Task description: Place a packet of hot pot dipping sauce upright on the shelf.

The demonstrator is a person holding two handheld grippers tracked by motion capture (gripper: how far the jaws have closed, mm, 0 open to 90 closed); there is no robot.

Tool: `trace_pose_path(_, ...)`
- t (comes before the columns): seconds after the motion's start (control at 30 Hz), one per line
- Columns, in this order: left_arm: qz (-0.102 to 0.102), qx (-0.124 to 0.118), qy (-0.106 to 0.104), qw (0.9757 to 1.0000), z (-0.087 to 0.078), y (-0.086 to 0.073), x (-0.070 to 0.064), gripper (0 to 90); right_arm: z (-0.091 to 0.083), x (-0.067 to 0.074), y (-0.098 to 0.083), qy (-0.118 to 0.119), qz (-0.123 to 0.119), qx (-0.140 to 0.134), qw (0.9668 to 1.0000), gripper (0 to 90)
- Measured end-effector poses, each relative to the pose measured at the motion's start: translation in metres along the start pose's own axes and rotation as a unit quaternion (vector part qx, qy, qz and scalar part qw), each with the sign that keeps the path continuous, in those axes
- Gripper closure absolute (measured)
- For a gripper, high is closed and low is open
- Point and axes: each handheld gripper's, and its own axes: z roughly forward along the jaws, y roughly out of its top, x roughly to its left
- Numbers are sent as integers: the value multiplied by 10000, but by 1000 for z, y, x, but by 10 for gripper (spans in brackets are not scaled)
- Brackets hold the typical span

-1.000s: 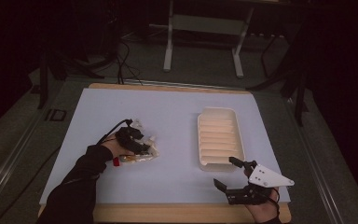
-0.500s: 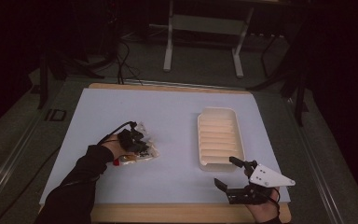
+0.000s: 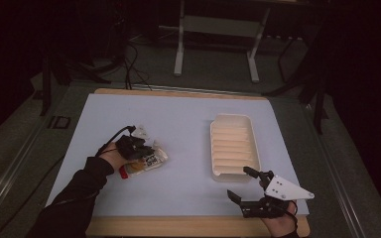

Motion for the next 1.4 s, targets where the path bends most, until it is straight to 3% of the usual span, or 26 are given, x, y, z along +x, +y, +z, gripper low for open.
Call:
trace_pose_path(0.27, -172, -565, 84, 9982, -23, 4, -10, 877, -1, -3, 0, 13, 148, -51, 9999, 127)
trace_pose_path(0.43, -283, -1021, 37, 9944, -28, 9, -21, 878, -2, -4, 0, 81, 137, -58, 9999, 114)
trace_pose_path(0.53, -382, -1340, 28, 9902, -31, 13, -29, 879, -2, -5, -1, 129, 83, -85, 9998, 147)
trace_pose_path(0.6, -431, -1568, 0, 9867, -32, 15, -34, 878, -3, -7, -1, 127, 94, -209, 9997, 176)
trace_pose_path(0.77, -748, -2209, -78, 9724, -34, 17, -44, 878, -3, -8, -1, 77, 83, -241, 9996, 160)
trace_pose_path(0.9, -737, -2316, -198, 9698, -33, 23, -51, 878, -2, -8, 0, 11, 89, -138, 9999, 135)
trace_pose_path(0.93, -704, -2367, -139, 9689, -32, 24, -54, 878, -2, -8, 0, -55, 96, -144, 9998, 133)
trace_pose_path(1.0, -646, -2444, -260, 9672, -32, 25, -59, 878, -3, -8, 2, -95, 142, -175, 9997, 127)
trace_pose_path(1.07, -659, -2575, -301, 9636, -31, 26, -64, 877, -5, -7, 4, -187, 192, -254, 9993, 130)
trace_pose_path(1.13, -651, -2697, -356, 9601, -30, 27, -69, 877, -7, -7, 7, -119, 246, -306, 9992, 131)
trace_pose_path(1.33, -693, -3185, -591, 9435, -31, 31, -85, 877, -9, 1, 19, -13, 13, -448, 9990, 137)
trace_pose_path(1.4, -634, -3306, -630, 9395, -30, 32, -91, 877, -10, 1, 23, 17, -76, -531, 9986, 137)
